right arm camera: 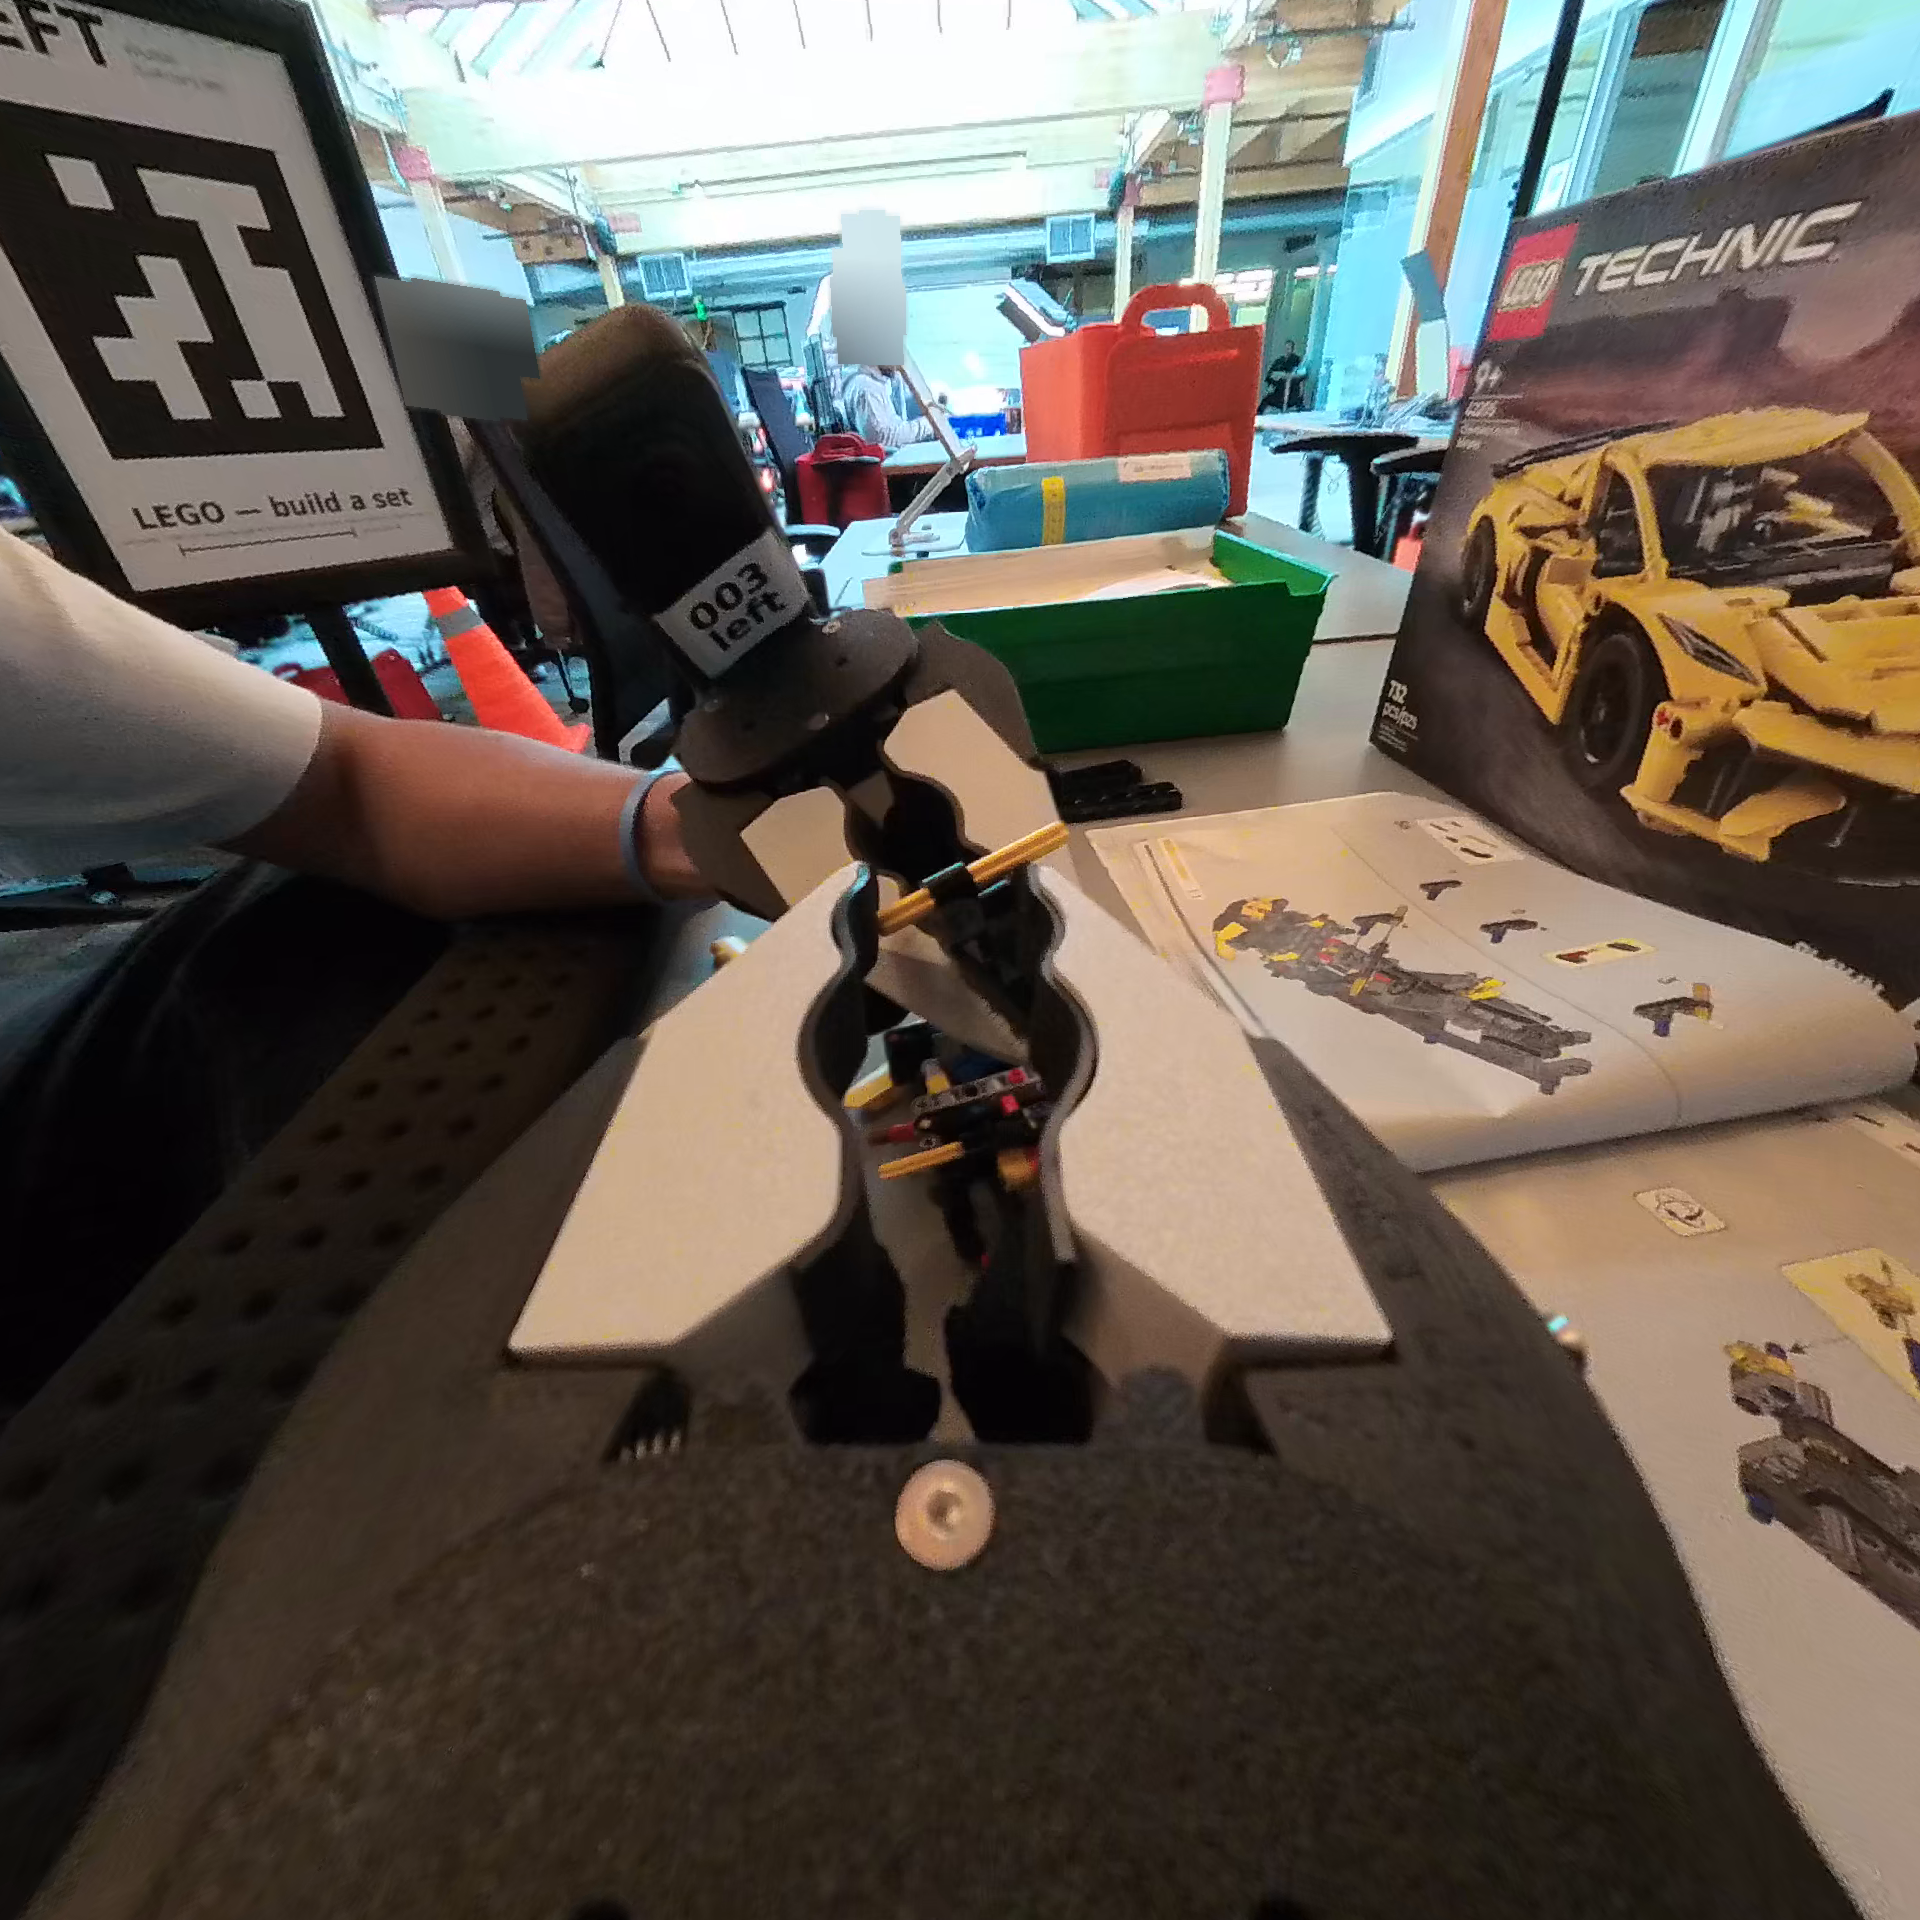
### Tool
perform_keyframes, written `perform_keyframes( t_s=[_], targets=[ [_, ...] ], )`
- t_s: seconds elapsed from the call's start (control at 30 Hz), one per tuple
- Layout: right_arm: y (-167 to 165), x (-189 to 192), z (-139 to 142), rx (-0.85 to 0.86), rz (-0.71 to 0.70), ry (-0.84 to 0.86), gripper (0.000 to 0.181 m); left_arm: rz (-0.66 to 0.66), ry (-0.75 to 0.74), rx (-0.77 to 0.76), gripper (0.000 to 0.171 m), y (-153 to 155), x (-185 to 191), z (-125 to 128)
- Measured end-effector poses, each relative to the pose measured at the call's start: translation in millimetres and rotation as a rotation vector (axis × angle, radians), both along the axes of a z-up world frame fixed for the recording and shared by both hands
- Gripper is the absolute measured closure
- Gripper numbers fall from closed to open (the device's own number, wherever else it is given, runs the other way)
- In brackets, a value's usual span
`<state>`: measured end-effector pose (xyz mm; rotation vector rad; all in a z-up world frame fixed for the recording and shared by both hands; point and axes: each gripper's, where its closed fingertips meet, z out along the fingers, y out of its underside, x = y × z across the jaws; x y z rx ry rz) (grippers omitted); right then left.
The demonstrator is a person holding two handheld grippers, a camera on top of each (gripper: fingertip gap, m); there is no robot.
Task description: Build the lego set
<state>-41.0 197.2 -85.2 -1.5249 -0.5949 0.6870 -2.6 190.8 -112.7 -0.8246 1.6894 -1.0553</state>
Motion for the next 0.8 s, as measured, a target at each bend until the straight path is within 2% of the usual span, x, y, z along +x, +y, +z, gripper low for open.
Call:
perform_keyframes(
  t_s=[0.07, 0.13, 0.27, 0.37, 0.5, 0.63, 0.8],
  targets=[
    [2, 3, 2, 0.022, -0.016, 0.035, 0.154, 0.024, -0.004, -0.032, 0.167, 6, 2, 2],
    [6, 16, 6, 0.034, -0.070, 0.075, 0.144, 0.068, -0.009, -0.091, 0.167, 20, 2, 6],
    [13, 56, 12, -0.033, -0.200, 0.177, 0.149, 0.144, -0.010, -0.325, 0.167, 50, 2, 15],
    [17, 66, 16, -0.008, -0.270, 0.197, 0.147, 0.148, 0.036, -0.467, 0.167, 60, 1, 13],
    [26, 65, 10, -0.010, -0.343, 0.128, 0.145, 0.212, 0.109, -0.480, 0.167, 71, 4, -2],
    [28, 64, 8, -0.004, -0.381, 0.058, 0.154, 0.288, 0.154, -0.457, 0.167, 80, 5, -12],
    [27, 61, 11, 0.005, -0.375, 0.064, 0.159, 0.287, 0.159, -0.490, 0.167, 78, 5, -11]
  ],
)
